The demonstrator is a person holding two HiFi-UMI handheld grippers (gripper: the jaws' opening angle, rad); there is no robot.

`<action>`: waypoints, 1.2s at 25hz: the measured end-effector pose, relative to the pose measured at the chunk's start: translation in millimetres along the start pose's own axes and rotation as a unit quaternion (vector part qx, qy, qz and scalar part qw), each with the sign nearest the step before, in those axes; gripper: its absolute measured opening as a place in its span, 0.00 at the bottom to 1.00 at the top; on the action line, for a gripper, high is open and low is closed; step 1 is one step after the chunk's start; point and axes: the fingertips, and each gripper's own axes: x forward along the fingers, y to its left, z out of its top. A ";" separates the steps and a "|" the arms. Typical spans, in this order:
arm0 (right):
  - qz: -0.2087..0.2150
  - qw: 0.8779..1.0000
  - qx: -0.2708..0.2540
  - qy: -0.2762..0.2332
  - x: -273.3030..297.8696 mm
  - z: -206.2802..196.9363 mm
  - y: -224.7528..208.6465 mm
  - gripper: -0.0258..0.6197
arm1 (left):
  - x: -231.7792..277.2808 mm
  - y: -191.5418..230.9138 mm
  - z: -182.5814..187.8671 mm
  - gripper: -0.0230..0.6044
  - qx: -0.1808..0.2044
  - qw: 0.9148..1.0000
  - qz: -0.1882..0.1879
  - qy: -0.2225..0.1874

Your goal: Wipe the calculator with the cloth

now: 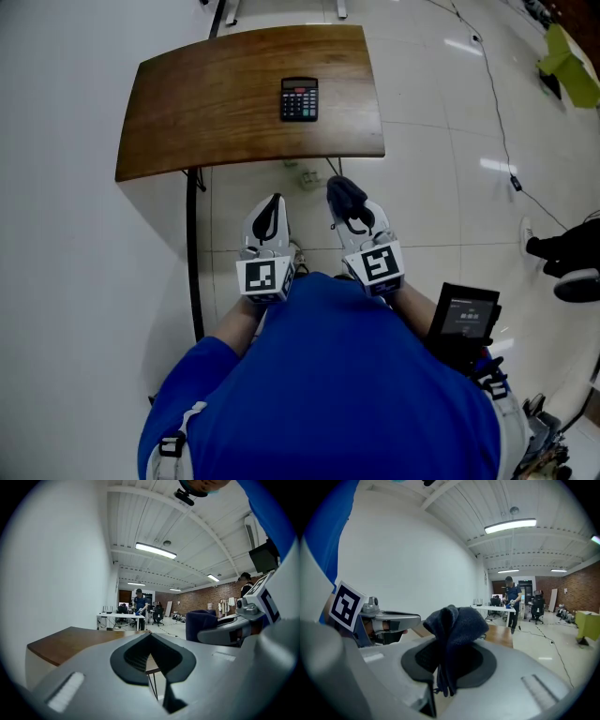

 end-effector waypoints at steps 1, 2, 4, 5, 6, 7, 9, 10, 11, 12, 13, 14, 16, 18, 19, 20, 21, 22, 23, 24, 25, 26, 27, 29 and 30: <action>-0.005 1.000 0.002 0.002 3.7 5.9 -2.2 0.15 | 4.6 3.7 5.4 0.05 0.000 1.000 -0.004 0.000; -0.010 1.000 0.004 0.004 7.1 13.2 -4.1 0.15 | 8.4 6.9 10.1 0.05 0.001 1.000 -0.009 0.002; -0.021 1.000 0.005 0.011 18.1 22.7 -5.7 0.15 | 15.5 16.9 14.8 0.05 0.003 1.000 -0.018 0.007; -0.028 0.999 0.009 0.013 27.2 23.9 -5.2 0.15 | 19.2 24.8 15.0 0.05 0.004 1.000 -0.023 0.009; -0.035 0.999 0.015 0.012 38.5 24.2 -3.9 0.15 | 23.1 34.2 13.7 0.05 0.005 1.000 -0.028 0.010; -0.042 0.999 0.020 0.012 51.0 23.9 -2.4 0.15 | 27.6 44.6 10.4 0.05 0.007 0.999 -0.032 0.010; -0.054 0.998 0.019 0.013 74.5 22.2 -1.9 0.15 | 38.4 64.1 0.2 0.05 0.010 0.999 -0.041 0.011; -0.062 0.998 0.015 0.015 82.4 22.9 -3.8 0.15 | 43.5 71.3 -4.3 0.05 0.012 0.999 -0.044 0.013; -0.068 0.997 0.012 0.017 87.1 24.2 -6.1 0.15 | 47.5 76.0 -6.2 0.05 0.016 0.999 -0.047 0.014; -0.071 0.997 0.009 0.018 89.6 26.4 -7.6 0.15 | 50.3 79.1 -4.1 0.05 0.018 0.999 -0.047 0.016; -0.072 0.997 0.007 0.018 91.2 29.5 -8.4 0.15 | 52.5 81.5 0.6 0.05 0.019 0.999 -0.047 0.017; -0.072 0.997 0.008 0.019 92.4 32.2 -8.7 0.15 | 54.3 83.6 4.8 0.05 0.020 0.999 -0.045 0.018; -0.072 0.997 0.012 0.016 94.1 36.0 -8.4 0.15 | 56.8 87.1 8.4 0.05 0.017 0.999 -0.045 0.020; -0.072 0.997 0.011 0.011 95.0 38.1 -8.3 0.15 | 58.1 89.4 10.0 0.05 0.010 0.999 -0.044 0.022; -0.072 0.997 0.011 0.012 97.5 37.4 -10.5 0.15 | 61.4 90.2 9.7 0.05 0.008 0.999 -0.044 0.023; -0.071 0.997 0.014 0.015 102.9 36.9 -16.9 0.15 | 69.4 90.7 8.9 0.05 0.007 0.999 -0.045 0.022; -0.071 0.997 0.016 0.020 111.4 36.0 -28.2 0.15 | 82.5 91.0 7.5 0.05 0.007 0.999 -0.046 0.022; -0.072 0.997 0.018 0.026 122.0 33.7 -43.2 0.15 | 99.3 91.2 5.4 0.05 0.007 0.999 -0.046 0.024; -0.069 0.997 0.021 0.029 133.3 31.2 -58.6 0.15 | 117.0 91.4 2.9 0.05 0.008 0.999 -0.045 0.027; -0.065 0.997 0.024 0.029 143.5 30.0 -71.2 0.15 | 132.0 92.0 0.5 0.05 0.009 0.999 -0.043 0.031; -0.061 0.997 0.025 0.027 150.4 29.6 -79.3 0.15 | 141.3 93.4 -1.0 0.05 0.008 0.999 -0.039 0.036; -0.058 0.998 0.026 0.026 153.7 29.2 -82.1 0.15 | 143.9 95.3 -1.4 0.05 0.007 0.999 -0.033 0.039; -0.054 0.998 0.025 0.025 154.4 29.5 -80.7 0.15 | 141.9 97.2 -1.3 0.05 0.007 0.999 -0.029 0.041; -0.049 0.998 0.021 0.024 155.7 30.7 -78.3 0.15 | 138.2 99.9 -3.2 0.05 0.012 0.999 -0.027 0.041; -0.045 0.998 0.022 0.027 159.4 30.5 -83.2 0.15 | 143.9 100.4 -4.5 0.05 0.015 0.999 -0.025 0.044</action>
